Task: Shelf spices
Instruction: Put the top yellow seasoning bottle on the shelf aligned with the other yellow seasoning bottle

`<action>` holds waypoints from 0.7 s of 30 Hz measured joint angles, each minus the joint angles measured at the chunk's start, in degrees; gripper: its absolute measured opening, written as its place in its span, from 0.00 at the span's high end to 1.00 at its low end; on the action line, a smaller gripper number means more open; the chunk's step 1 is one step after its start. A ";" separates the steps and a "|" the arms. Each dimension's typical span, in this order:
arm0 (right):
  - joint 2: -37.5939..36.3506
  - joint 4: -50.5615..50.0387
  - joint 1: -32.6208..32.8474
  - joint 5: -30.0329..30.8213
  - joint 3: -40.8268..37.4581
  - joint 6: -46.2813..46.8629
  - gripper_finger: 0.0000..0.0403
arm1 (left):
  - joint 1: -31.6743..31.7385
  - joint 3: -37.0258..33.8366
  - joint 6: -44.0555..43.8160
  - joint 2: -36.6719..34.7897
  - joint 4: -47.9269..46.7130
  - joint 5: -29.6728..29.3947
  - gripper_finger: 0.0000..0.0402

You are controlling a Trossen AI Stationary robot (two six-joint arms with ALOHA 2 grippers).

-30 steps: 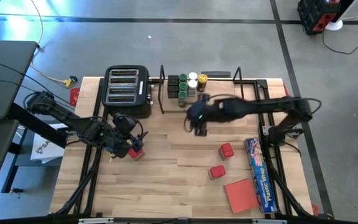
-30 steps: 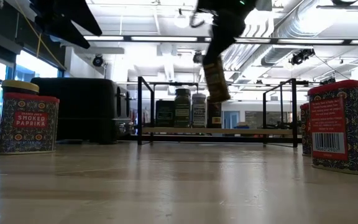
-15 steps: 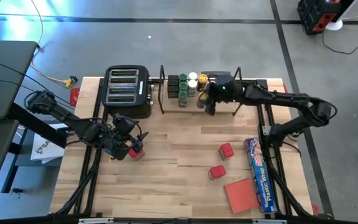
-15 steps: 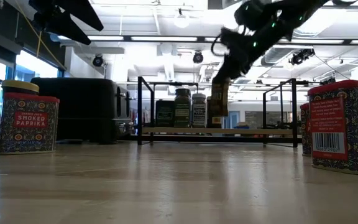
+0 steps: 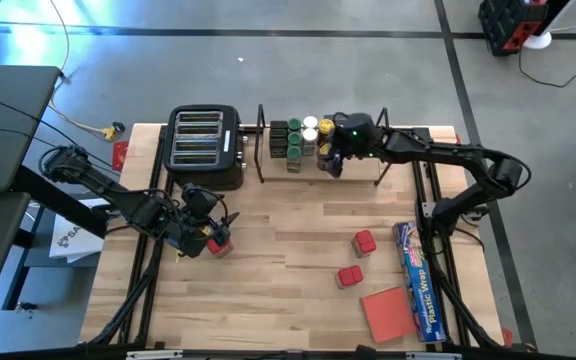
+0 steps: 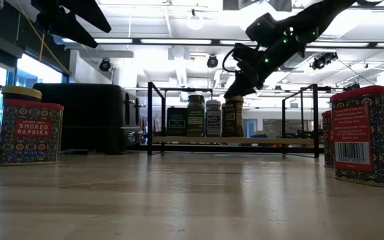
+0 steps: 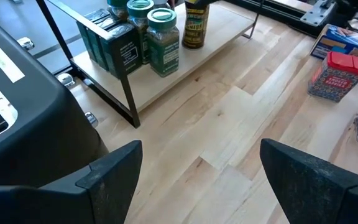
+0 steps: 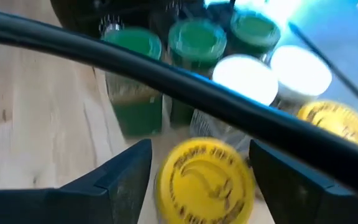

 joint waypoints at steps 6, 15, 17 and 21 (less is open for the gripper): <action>-0.24 3.40 -0.20 0.22 0.09 -1.35 0.33 | 0.00 0.00 0.00 0.00 0.01 0.04 0.20; -7.76 -2.13 6.92 17.17 0.09 -2.80 0.33 | 0.00 0.00 -0.04 0.00 0.02 0.20 0.20; -10.53 -3.78 10.96 21.62 0.09 -4.21 0.34 | 0.00 0.00 -0.04 0.00 0.08 0.22 0.20; -15.45 -5.85 19.50 21.69 -0.48 -1.83 0.35 | -0.04 0.00 -0.02 0.23 0.32 -0.07 0.20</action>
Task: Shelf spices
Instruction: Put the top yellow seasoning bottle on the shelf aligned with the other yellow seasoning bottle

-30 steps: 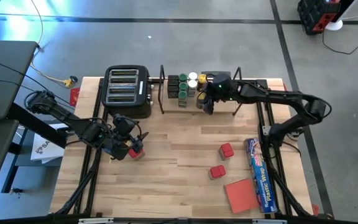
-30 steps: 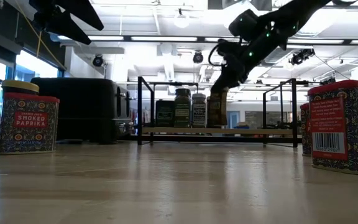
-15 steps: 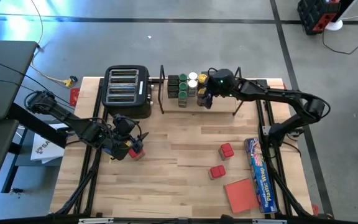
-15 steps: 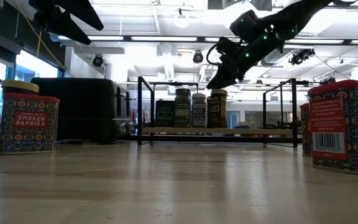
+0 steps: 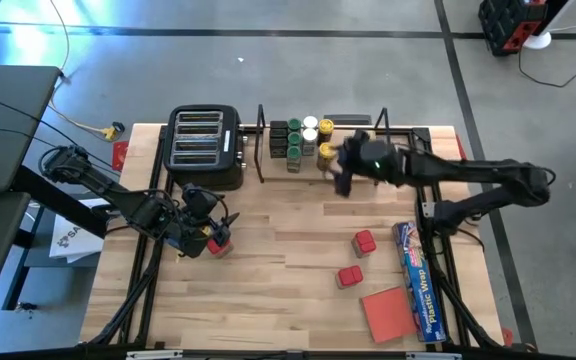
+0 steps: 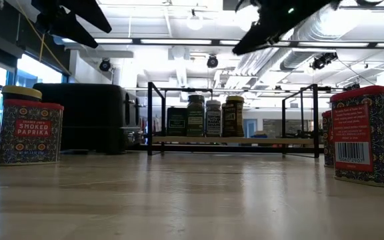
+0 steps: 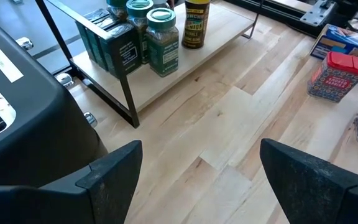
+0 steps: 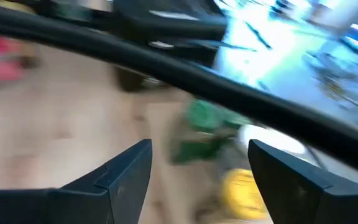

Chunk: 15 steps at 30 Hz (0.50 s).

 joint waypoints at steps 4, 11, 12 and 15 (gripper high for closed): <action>-2.10 3.68 6.73 -3.55 -6.17 2.11 0.36 | -0.15 0.00 0.01 0.83 0.05 -0.19 0.20; 1.51 17.58 5.79 -4.41 -19.23 14.09 0.43 | -0.17 0.00 0.02 3.35 0.04 -0.23 0.20; 2.66 19.15 5.03 -4.62 -20.00 14.63 0.46 | -0.17 -0.01 0.02 3.71 0.08 -0.24 0.20; 6.39 22.43 1.97 -7.04 -20.44 15.60 0.59 | -0.16 -0.02 0.00 4.74 0.11 -0.25 0.20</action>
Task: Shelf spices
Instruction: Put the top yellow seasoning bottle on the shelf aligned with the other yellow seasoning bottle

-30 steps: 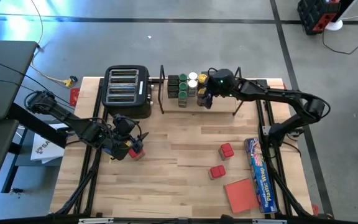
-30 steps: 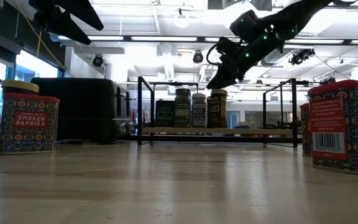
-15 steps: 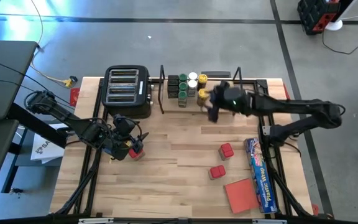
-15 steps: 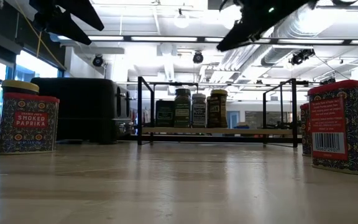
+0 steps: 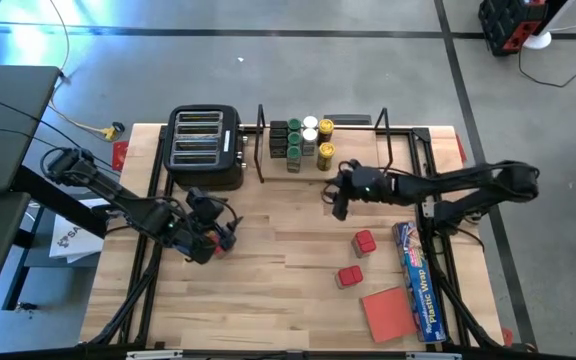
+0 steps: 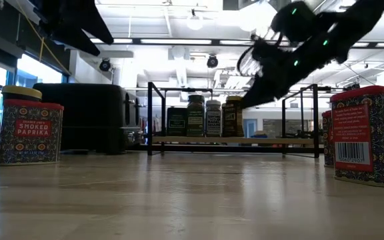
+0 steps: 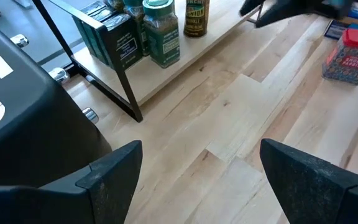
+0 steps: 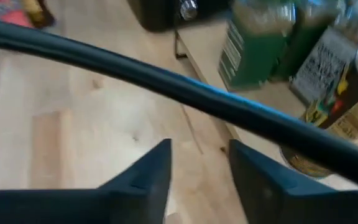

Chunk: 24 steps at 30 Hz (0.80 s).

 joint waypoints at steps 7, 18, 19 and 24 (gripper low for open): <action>6.39 4.62 -7.41 -4.67 0.00 0.01 0.87 | 0.00 0.00 0.00 0.99 0.61 0.40 0.20; 7.15 8.66 -15.82 -4.92 0.00 0.40 0.99 | -0.04 0.00 0.02 1.01 0.82 0.36 0.20; 7.15 8.90 -16.26 -4.92 0.00 0.40 0.99 | -0.04 0.00 0.02 1.01 0.83 0.26 0.20; 7.15 8.89 -17.65 -4.92 0.00 0.03 0.99 | -0.04 0.00 0.04 1.01 0.86 0.21 0.20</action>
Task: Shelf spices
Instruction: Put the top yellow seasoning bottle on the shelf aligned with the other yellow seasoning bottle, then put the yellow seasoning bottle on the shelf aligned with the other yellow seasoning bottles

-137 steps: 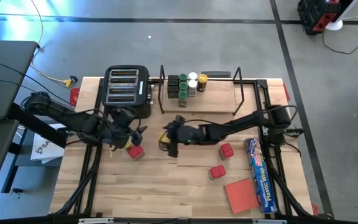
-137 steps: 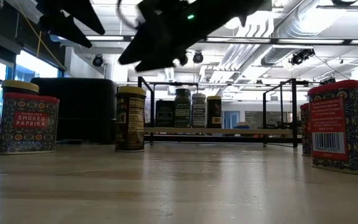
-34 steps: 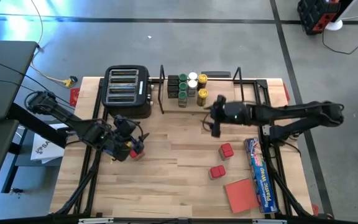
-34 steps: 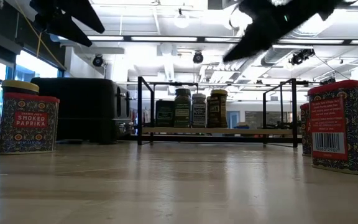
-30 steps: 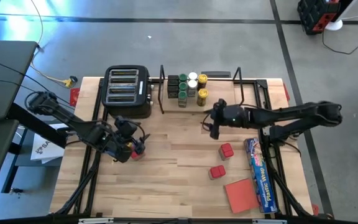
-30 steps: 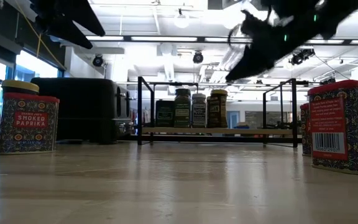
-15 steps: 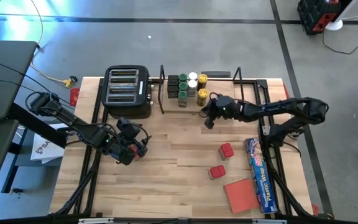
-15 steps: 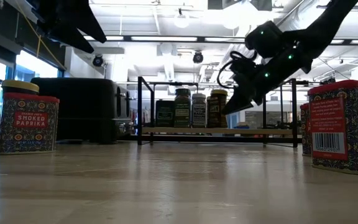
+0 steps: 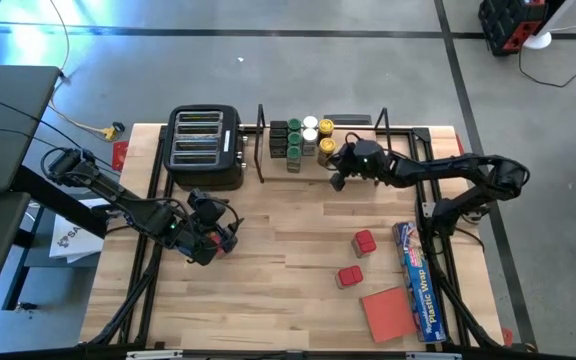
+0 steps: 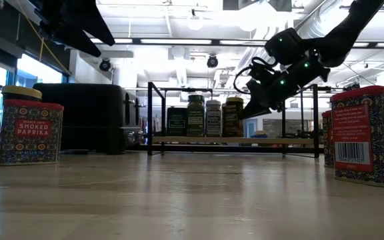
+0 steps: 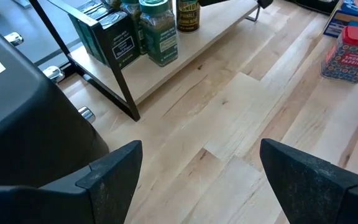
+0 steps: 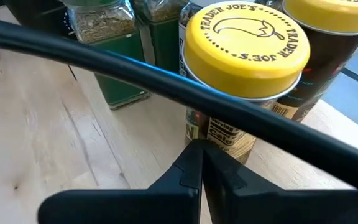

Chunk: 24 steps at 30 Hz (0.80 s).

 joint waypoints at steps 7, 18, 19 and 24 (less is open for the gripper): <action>0.02 2.84 -0.31 0.27 0.00 -1.24 0.99 | -0.02 0.00 0.00 0.00 0.00 -0.02 0.20; -0.92 3.36 -0.01 0.50 0.00 -3.78 0.99 | -0.23 0.00 0.60 0.00 0.22 0.05 0.20; -1.69 3.27 0.97 0.44 0.00 -4.07 0.99 | -0.82 0.00 1.95 0.00 0.56 0.39 0.20; -5.76 3.00 9.28 -0.04 0.00 -4.97 0.99 | -6.55 0.00 1.62 0.00 1.02 1.62 0.20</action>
